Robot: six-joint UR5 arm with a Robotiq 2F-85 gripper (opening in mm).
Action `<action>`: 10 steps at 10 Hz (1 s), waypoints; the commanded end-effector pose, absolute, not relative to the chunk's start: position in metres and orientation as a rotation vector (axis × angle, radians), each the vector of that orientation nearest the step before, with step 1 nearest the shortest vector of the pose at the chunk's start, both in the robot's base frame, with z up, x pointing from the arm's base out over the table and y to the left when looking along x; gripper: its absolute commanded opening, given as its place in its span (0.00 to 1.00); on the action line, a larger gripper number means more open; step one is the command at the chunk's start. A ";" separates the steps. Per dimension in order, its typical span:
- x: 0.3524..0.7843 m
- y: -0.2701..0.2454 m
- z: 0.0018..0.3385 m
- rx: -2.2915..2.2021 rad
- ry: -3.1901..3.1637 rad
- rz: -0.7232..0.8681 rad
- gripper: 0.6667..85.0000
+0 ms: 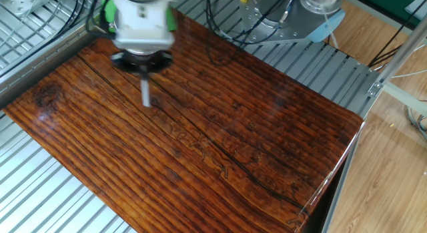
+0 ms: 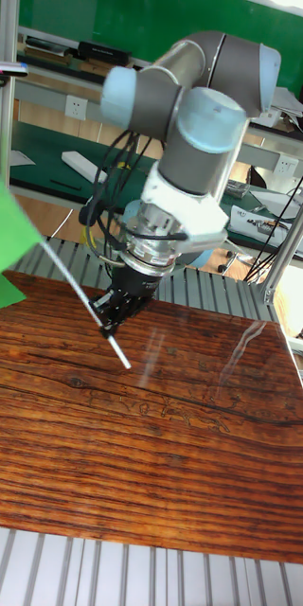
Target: Wave the flag
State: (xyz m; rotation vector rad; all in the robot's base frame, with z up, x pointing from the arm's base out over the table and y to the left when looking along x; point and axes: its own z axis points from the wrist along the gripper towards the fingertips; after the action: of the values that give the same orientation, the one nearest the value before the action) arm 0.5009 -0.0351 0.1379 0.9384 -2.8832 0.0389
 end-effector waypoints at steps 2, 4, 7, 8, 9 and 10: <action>0.510 -0.058 0.143 1.060 -2.851 0.170 0.01; 0.530 -0.087 0.164 1.257 -2.715 0.462 0.01; 0.542 -0.096 0.173 1.331 -2.655 0.571 0.01; 0.535 -0.090 0.168 1.285 -2.688 0.515 0.01; 0.528 -0.079 0.162 1.206 -2.745 0.429 0.01; 0.518 -0.054 0.153 1.043 -2.855 0.252 0.01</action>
State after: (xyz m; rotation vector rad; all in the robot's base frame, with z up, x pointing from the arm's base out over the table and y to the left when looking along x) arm 0.5281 -0.0801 0.1604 1.2083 -2.7450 0.4278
